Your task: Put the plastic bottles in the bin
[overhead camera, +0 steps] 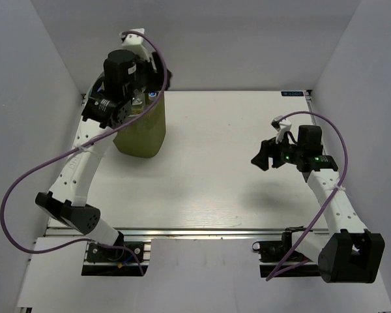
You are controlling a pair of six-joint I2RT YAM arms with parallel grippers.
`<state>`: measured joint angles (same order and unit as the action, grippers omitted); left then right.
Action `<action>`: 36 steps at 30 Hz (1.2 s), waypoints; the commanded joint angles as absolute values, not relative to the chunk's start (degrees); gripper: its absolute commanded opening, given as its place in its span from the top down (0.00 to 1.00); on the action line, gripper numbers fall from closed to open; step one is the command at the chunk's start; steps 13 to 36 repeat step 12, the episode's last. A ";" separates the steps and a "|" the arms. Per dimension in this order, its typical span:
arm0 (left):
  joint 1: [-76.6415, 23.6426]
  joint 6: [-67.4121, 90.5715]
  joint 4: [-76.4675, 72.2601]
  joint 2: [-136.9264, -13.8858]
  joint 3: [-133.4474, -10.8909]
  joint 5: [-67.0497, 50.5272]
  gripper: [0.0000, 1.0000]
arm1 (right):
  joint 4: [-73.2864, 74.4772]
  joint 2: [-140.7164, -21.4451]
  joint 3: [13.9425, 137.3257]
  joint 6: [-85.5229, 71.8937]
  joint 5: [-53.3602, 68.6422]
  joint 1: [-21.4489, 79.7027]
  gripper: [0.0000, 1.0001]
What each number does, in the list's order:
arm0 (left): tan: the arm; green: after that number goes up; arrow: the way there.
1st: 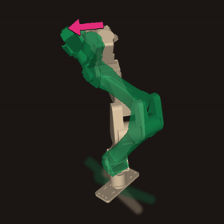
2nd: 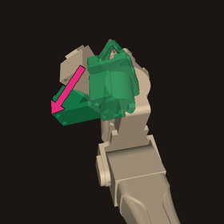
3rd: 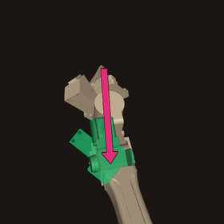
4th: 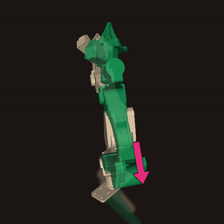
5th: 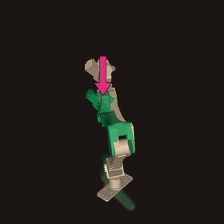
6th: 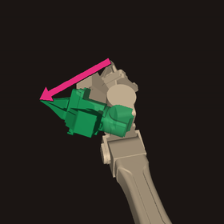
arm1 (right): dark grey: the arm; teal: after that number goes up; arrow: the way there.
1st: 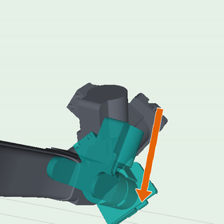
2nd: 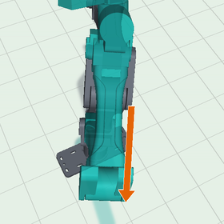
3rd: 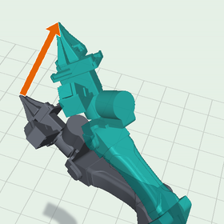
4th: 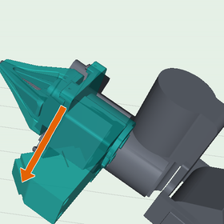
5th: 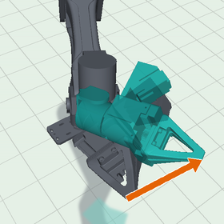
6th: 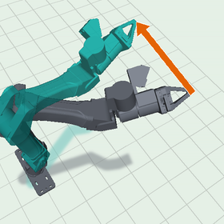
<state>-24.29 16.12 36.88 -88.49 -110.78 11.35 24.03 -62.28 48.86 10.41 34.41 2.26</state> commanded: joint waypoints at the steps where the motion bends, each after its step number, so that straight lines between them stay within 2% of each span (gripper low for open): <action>1: -26.97 11.78 35.68 -87.19 -109.97 -20.71 0.23 | 25.31 -61.09 50.71 13.53 31.65 2.28 0.15; 2: -28.81 11.78 35.68 -85.97 -105.95 -25.35 0.18 | 25.49 -61.08 50.97 11.71 28.94 2.20 0.10; 5: -32.15 11.78 34.02 -81.67 -96.73 -26.46 0.01 | 24.70 -60.82 51.77 5.65 17.73 2.28 0.10; 12: -36.82 13.18 24.89 -73.75 -78.42 -22.51 0.01 | 26.10 -57.40 51.51 5.98 10.99 2.20 0.10; 36: -36.82 13.18 24.89 -73.75 -78.42 -22.51 0.01 | 26.10 -57.40 51.51 5.98 10.99 2.20 0.10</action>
